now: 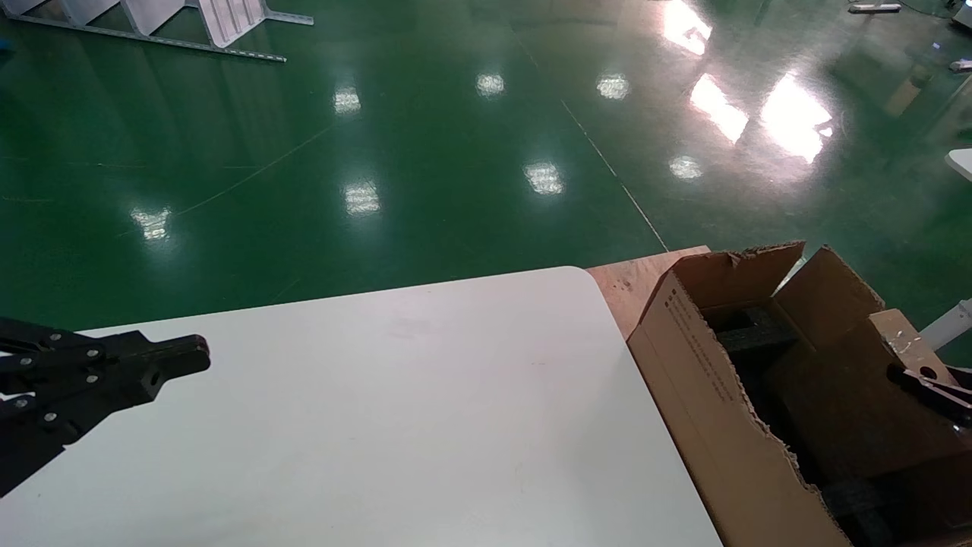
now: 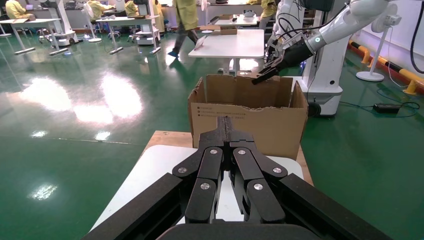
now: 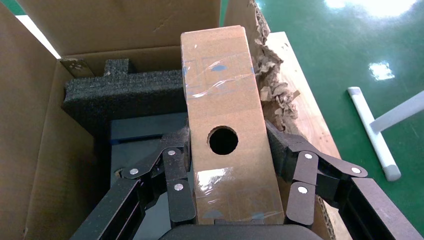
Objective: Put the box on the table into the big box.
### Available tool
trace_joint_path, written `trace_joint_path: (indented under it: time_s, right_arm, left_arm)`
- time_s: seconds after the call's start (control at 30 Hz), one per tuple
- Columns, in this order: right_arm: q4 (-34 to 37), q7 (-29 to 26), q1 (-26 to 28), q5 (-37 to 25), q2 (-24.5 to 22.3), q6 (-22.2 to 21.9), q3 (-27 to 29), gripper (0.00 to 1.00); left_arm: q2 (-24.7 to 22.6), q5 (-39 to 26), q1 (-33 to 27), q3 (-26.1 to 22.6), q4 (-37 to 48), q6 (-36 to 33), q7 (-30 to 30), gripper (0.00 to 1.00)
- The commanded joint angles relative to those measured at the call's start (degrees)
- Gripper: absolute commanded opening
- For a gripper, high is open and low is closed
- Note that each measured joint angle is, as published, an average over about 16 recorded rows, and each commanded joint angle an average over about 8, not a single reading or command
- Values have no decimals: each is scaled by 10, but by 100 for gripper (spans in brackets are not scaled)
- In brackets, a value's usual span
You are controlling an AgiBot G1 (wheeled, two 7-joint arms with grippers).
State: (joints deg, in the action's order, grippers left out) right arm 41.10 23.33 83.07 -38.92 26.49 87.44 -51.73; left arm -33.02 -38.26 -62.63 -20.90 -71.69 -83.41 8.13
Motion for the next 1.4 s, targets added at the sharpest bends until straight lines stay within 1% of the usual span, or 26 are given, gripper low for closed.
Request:
trace_joint_path:
  time_s: [0.03,0.07,0.1,0.2,0.23,0.3,0.33,0.37,0.4,1.17,1.3,1.4]
  right_arm:
    - [19,5,11,-1,8,4,-9,0]
    - [26,8,17,-1,10,5,-14,1]
    - [32,11,21,-1,13,6,-18,6]
    - [47,18,33,-1,18,9,-28,42]
    - [51,21,36,-1,20,9,-31,54]
    - [58,23,42,-1,22,10,-37,80]
    - [60,24,43,-1,23,11,-38,90]
    - [62,25,44,-2,24,11,-40,99]
    - [63,25,45,-2,24,11,-41,100]
    - [52,26,42,0,23,12,-35,100]
    - [37,42,55,2,31,24,-34,100]
    - [20,60,78,-2,41,35,-30,100]
  left_arm:
    - [0,0,0,0,0,0,0,30]
    - [0,0,0,0,0,0,0,43]
    - [0,0,0,0,0,0,0,55]
    - [0,0,0,0,0,0,0,93]
    - [0,0,0,0,0,0,0,100]
    - [0,0,0,0,0,0,0,100]
    - [0,0,0,0,0,0,0,100]
    - [0,0,0,0,0,0,0,100]
    - [0,0,0,0,0,0,0,100]
    - [0,0,0,0,0,0,0,100]
    - [0,0,0,0,0,0,0,100]
    - [0,0,0,0,0,0,0,100]
